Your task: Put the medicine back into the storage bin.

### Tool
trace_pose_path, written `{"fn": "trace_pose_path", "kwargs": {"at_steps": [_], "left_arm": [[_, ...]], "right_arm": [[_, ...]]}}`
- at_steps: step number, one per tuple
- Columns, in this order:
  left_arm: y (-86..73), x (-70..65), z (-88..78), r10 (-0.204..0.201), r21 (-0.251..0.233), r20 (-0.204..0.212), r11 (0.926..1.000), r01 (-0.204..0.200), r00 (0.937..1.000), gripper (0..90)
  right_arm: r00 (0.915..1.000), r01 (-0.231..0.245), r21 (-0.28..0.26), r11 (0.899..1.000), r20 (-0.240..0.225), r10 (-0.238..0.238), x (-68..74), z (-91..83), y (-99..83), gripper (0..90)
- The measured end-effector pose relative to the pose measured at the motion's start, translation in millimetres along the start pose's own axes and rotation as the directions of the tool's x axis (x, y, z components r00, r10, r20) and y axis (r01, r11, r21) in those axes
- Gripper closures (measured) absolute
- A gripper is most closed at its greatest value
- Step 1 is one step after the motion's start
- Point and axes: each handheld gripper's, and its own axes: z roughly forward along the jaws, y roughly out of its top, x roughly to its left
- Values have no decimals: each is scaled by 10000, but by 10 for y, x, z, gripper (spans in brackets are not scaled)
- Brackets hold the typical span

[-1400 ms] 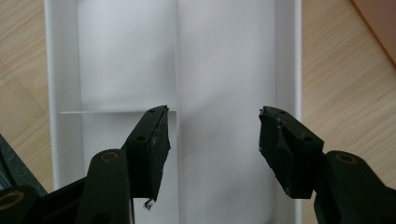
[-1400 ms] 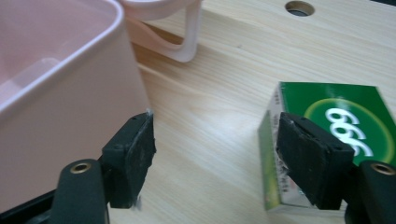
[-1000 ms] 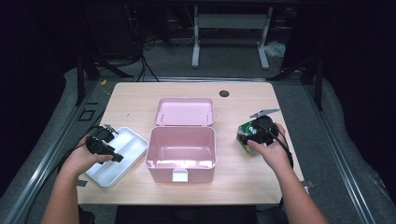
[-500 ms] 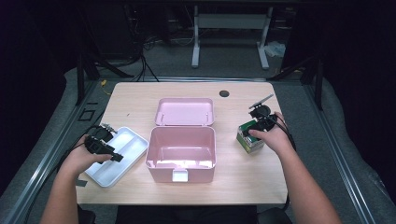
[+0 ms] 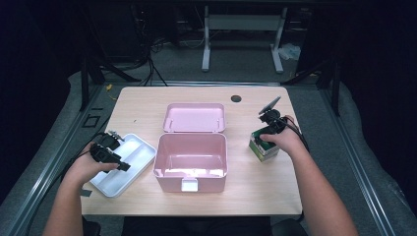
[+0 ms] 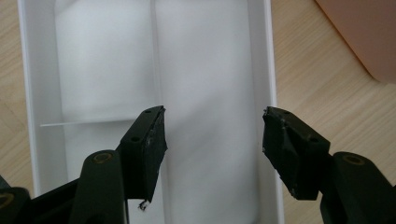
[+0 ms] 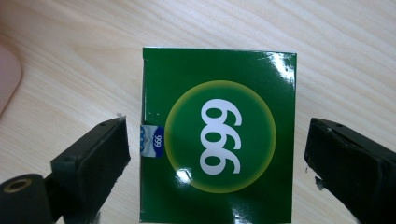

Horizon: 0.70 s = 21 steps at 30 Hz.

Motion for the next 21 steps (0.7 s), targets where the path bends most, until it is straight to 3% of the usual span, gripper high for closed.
{"fn": "trace_pose_path", "kwargs": {"at_steps": [5, 8, 21], "left_arm": [[0, 5, 6, 41, 38, 2, 10000, -41, 10000, 395], [-4, 10, 10, 9, 51, -5, 10000, -9, 10000, 394], [-11, 20, 21, 9, 68, -19, 10000, -9, 10000, 391]], "right_arm": [[10000, -33, 362, 9993, -69, 36, -27, 45, 40, 105], [9993, -140, 517, 9986, -336, 158, -44, 65, 56, 131], [9981, -176, 1029, 9945, -565, 236, -83, 114, 106, 146]]}}
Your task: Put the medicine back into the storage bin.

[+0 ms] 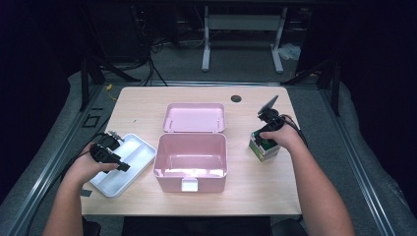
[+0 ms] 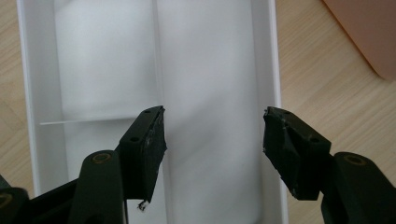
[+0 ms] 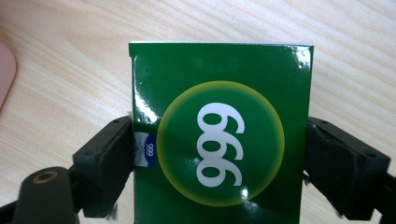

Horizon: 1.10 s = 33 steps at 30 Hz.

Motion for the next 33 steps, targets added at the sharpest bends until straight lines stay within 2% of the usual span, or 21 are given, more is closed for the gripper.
{"fn": "trace_pose_path", "kwargs": {"at_steps": [19, 33], "left_arm": [[-1, 5, -14, 36, -84, 17, 10000, -36, 10000, 391], [-7, 11, -17, 38, -55, -26, 10000, -38, 10000, 391]], "right_arm": [[9998, -172, 243, 9996, 42, 171, -13, -54, 13, 156], [9995, 320, -16, 9995, 38, -320, 92, -314, 19, 157]]}}
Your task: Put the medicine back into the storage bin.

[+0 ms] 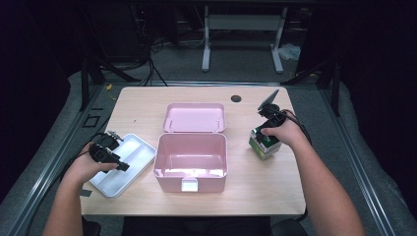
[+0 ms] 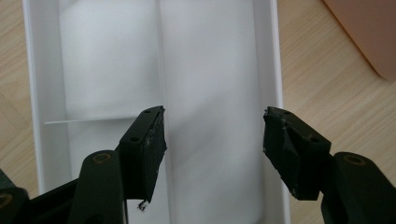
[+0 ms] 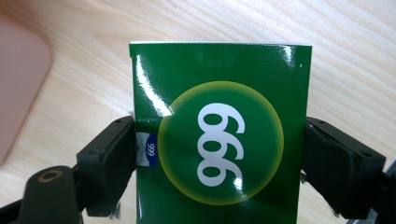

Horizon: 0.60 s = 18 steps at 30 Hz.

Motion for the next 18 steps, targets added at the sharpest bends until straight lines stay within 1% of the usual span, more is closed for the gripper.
{"fn": "trace_pose_path", "kwargs": {"at_steps": [5, 9, 11, 14, 15, 16, 18], "left_arm": [[-4, 4, 0, -18, -11, -3, 10000, 18, 10000, 391], [-5, 3, 2, -24, -5, -3, 10000, 24, 10000, 391], [-6, 3, 1, -15, -26, 20, 10000, 15, 10000, 391], [-6, 4, 0, -16, -23, 26, 10000, 16, 10000, 391], [-7, 4, 1, -27, -14, 17, 10000, 27, 10000, 391], [-7, 5, 1, -25, 2, 6, 10000, 25, 10000, 391], [-8, 7, 4, -40, -1, 23, 10000, 40, 10000, 391]], "right_arm": [[9997, 260, -74, 9996, 45, -260, 59, -126, 9, 157], [9981, 607, -165, 9980, 110, -605, 129, -240, 19, 158], [9964, 851, -252, 9961, 60, -850, 165, -296, 27, 158], [9916, 1293, -369, 9909, 17, -1293, 218, -368, 38, 158], [9875, 1572, -413, 9867, -39, -1575, 256, -410, 43, 159], [9875, 1572, -413, 9867, -39, -1575, 256, -410, 43, 159], [9823, 1870, -450, 9813, -49, -1874, 297, -447, 47, 159]]}}
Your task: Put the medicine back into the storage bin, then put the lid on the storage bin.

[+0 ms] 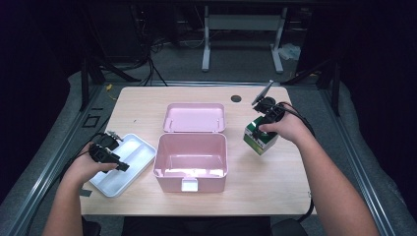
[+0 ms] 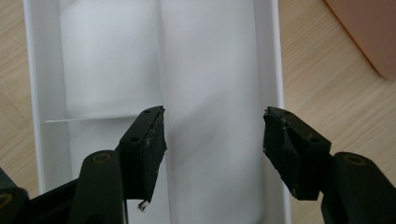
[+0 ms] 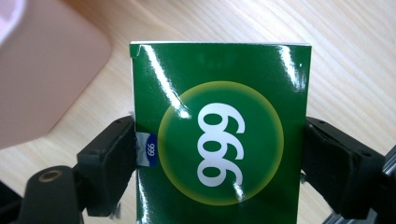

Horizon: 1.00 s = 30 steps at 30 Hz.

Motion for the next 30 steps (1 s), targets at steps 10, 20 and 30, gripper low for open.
{"fn": "trace_pose_path", "kwargs": {"at_steps": [10, 20, 30], "left_arm": [[-6, 7, 2, -35, 7, 14, 10000, 35, 10000, 391], [0, 2, 7, -15, 1, 35, 10000, 15, 10000, 391], [-4, -2, 4, -24, -6, 35, 10000, 24, 10000, 390]], "right_arm": [[9840, 1775, 4, 9841, -121, -1775, 180, -182, 65, 159], [9494, 3124, -75, 9499, -314, -3125, 336, -441, 104, 160], [9257, 3741, -338, 9268, -472, -3754, 585, -665, 225, 160]]}}
